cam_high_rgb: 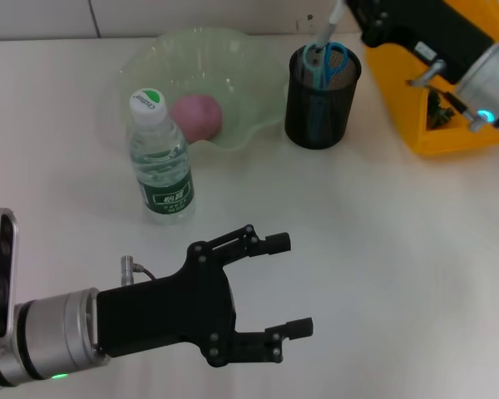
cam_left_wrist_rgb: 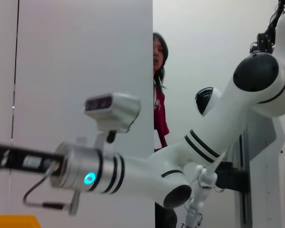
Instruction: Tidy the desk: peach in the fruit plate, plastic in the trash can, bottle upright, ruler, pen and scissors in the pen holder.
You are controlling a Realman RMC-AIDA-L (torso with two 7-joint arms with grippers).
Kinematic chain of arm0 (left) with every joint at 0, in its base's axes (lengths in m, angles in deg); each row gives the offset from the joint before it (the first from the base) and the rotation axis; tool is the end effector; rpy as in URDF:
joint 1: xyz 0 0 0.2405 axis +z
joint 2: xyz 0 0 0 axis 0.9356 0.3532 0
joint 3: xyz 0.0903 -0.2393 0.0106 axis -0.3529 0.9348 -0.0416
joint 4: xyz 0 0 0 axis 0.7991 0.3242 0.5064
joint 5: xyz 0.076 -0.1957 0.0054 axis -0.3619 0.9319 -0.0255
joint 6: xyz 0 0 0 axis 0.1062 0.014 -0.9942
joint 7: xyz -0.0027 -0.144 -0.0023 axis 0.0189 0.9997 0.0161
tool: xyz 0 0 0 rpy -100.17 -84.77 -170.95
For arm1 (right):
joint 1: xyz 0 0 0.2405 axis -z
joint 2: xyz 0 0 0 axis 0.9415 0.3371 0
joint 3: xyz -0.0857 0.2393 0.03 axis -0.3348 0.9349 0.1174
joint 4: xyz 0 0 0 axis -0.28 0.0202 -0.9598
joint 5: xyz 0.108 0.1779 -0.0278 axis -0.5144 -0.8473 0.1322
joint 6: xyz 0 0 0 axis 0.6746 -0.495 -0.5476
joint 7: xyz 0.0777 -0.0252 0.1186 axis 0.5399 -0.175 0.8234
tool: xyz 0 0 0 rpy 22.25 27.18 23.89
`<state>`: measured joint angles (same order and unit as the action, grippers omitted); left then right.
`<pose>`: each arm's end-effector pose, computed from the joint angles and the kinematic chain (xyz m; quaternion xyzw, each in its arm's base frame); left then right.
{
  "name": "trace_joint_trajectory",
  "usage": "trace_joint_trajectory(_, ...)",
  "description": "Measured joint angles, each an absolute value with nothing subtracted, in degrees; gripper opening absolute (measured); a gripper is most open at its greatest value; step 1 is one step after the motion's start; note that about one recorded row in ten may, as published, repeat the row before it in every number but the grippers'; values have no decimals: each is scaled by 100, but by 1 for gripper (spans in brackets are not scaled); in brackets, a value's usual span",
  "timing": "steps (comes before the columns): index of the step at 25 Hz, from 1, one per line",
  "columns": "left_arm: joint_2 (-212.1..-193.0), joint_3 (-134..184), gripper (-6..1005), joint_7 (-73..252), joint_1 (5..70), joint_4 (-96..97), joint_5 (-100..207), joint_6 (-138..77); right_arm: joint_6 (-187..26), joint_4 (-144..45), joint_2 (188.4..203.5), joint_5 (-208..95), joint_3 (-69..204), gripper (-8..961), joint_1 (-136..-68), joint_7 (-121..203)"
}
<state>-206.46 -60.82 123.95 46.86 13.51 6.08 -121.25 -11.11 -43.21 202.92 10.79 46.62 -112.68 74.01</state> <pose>-0.2402 0.2231 -0.0716 -0.9002 -0.0210 -0.4293 0.0708 0.2077 0.3939 -0.0137 -0.8202 0.0863 0.4190 0.3799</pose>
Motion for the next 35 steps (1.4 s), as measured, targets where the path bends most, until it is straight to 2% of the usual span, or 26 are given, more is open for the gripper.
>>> trace_joint_trajectory(10,-20644,-6041,862,12438,4723,1432,693,-12142,-2279,-4824,20308,1068,4594,143,-11641,6978)
trace_joint_trajectory(25,-20632,-5911,862,12454,4744,1497,701,-12201,-2053,-4997,20305,1094,4594,152,-11381,7050)
trace_joint_trajectory(28,-20632,-5911,862,12453,4740,1502,701,-12201,-1636,-4969,20301,1068,4631,325,-11217,7096)
trace_joint_trajectory(31,-20634,-5911,862,12453,4736,1508,701,-12179,-1050,-4666,20271,1059,4644,444,-10932,7580)
trace_joint_trajectory(34,-20628,-5878,862,12454,4744,1508,701,-12181,-470,-3730,20245,1215,4402,564,-10459,9008)
trace_joint_trajectory(35,-20621,-5817,862,12503,4757,1507,700,-12185,-63,-2838,20228,1461,4074,607,-10060,10195)
